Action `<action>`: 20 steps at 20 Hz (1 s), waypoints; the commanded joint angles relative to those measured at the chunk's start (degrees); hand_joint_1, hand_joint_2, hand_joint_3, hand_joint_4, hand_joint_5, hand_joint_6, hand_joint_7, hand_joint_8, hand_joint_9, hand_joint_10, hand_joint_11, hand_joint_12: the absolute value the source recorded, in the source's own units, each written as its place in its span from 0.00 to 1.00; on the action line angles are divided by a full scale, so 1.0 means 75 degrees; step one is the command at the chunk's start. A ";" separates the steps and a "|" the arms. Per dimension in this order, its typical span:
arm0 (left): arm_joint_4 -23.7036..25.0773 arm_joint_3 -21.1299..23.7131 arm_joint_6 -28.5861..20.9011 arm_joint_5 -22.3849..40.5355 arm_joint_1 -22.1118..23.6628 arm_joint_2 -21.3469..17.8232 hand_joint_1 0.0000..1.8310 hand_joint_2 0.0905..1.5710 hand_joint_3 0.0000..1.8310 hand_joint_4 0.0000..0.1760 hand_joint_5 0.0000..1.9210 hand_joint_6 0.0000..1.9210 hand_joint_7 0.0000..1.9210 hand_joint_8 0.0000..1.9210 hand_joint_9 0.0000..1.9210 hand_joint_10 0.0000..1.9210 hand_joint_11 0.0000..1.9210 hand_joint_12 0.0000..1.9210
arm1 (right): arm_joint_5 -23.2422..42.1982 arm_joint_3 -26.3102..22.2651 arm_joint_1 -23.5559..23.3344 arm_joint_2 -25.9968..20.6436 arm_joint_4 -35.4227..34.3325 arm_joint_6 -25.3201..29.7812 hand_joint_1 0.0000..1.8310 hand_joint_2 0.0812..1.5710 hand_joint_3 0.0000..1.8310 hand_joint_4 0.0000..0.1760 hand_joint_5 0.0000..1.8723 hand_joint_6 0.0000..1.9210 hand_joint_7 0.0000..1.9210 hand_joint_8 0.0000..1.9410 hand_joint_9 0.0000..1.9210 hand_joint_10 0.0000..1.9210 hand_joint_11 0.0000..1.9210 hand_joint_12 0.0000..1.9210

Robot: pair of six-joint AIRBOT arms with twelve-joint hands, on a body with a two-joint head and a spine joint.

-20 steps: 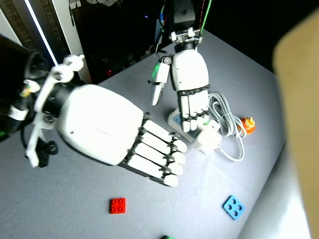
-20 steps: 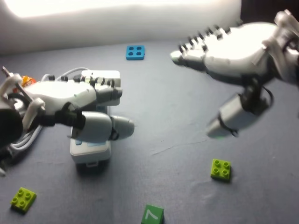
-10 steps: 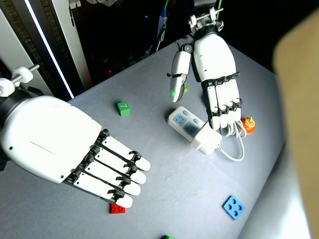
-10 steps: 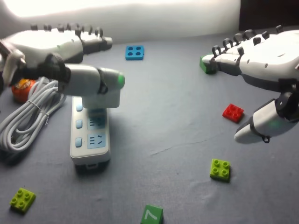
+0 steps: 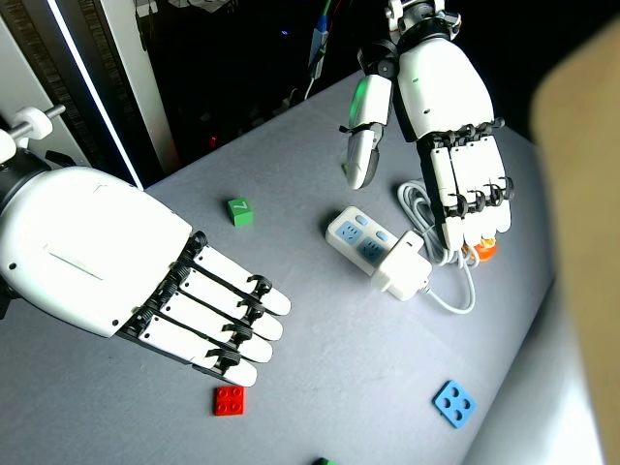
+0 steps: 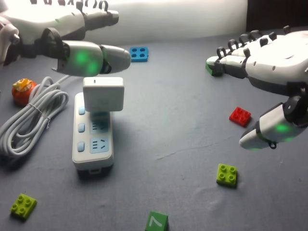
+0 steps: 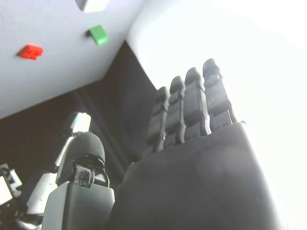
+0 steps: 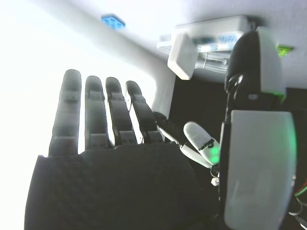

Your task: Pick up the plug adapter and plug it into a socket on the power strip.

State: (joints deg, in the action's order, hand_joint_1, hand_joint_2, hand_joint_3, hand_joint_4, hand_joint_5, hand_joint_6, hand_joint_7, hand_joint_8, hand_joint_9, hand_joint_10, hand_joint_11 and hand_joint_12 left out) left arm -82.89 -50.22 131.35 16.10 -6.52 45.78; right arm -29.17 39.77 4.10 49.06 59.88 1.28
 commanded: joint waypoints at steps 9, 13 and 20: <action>0.0202 0.0009 0.0039 0.0180 0.0020 -0.0352 0.00 0.84 0.00 0.00 0.16 0.36 0.23 0.31 0.17 0.45 0.02 0.68 | 0.1541 0.0344 -0.0346 0.0217 0.0330 0.0152 0.36 0.56 0.00 0.00 0.20 0.05 0.25 0.08 0.25 0.11 0.00 0.63; 0.0199 0.0191 0.0025 0.0388 -0.0387 -0.0752 0.02 0.84 0.00 0.00 0.09 1.00 0.15 1.00 0.18 1.00 0.23 1.00 | 0.1762 0.0450 -0.0307 0.0299 0.0330 0.0278 0.29 0.60 0.00 0.00 0.06 0.98 0.07 0.99 0.14 0.99 0.17 1.00; -0.0890 0.0565 0.1204 0.0966 -0.0424 -0.0731 0.10 0.78 0.00 0.38 0.77 0.99 0.80 1.00 0.78 1.00 0.76 1.00 | 0.0853 0.0319 -0.0020 0.0307 0.0586 0.1390 0.13 0.66 0.01 0.00 0.63 1.00 0.62 1.00 0.58 1.00 0.62 1.00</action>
State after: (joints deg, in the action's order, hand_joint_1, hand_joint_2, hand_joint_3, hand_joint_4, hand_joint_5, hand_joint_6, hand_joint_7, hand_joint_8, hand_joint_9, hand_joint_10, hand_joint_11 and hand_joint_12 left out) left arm -91.31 -46.11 140.14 21.96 -10.63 40.60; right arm -24.45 42.59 4.36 51.64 62.22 11.35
